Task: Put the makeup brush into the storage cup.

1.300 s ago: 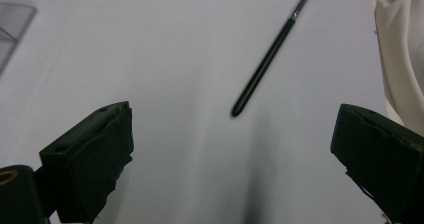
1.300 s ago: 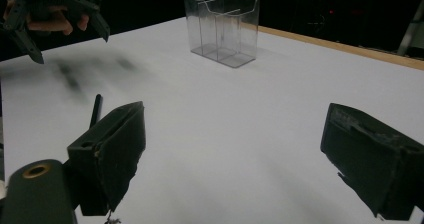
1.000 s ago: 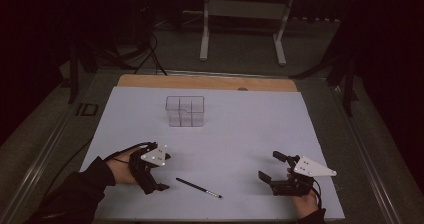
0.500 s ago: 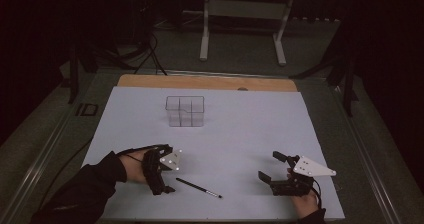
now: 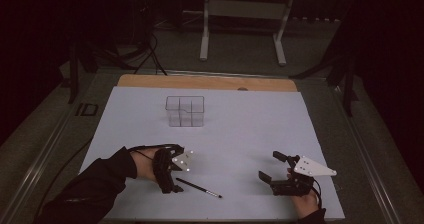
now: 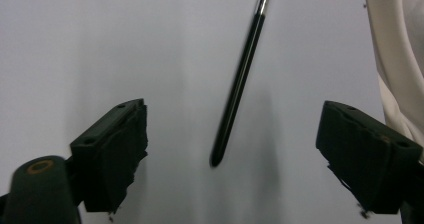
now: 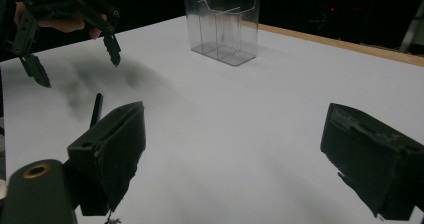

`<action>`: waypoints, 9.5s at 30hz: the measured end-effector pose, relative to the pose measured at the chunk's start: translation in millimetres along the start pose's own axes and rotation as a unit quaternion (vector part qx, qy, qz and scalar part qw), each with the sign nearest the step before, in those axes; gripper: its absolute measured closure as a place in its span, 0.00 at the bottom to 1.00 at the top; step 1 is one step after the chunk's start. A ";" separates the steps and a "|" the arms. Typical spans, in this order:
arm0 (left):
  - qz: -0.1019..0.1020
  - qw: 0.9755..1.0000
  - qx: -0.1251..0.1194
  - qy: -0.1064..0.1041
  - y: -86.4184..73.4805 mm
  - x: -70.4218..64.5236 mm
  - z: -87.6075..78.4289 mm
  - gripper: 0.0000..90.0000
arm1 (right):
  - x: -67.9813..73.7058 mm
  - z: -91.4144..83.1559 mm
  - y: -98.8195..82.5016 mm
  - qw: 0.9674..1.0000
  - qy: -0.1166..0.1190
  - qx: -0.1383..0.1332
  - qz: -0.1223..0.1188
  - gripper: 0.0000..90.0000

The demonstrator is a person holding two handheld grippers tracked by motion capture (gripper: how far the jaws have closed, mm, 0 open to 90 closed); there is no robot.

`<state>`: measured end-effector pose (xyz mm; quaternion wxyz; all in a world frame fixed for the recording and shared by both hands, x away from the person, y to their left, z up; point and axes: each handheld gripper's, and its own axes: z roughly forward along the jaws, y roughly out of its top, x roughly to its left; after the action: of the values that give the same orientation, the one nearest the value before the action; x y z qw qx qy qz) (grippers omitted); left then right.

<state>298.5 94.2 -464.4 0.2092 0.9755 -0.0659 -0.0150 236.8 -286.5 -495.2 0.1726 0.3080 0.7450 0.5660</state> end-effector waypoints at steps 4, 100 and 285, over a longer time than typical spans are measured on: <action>0.012 1.000 -0.002 -0.007 8.4 0.1 2.2 0.22 | -0.2 -0.1 0.1 1.000 0.001 0.000 0.000 0.12; -0.070 0.988 -0.102 0.088 16.7 5.7 -44.7 0.95 | -2.9 0.2 -1.1 1.000 0.003 -0.003 0.009 0.12; -0.412 0.753 -0.272 0.435 9.5 114.8 -10.1 0.23 | -3.7 1.1 -2.0 1.000 0.020 0.000 0.011 0.12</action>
<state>411.7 74.2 -451.5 0.4449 0.7118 0.4470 0.3092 239.8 -288.5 -497.7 0.1513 0.3049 0.7447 0.5741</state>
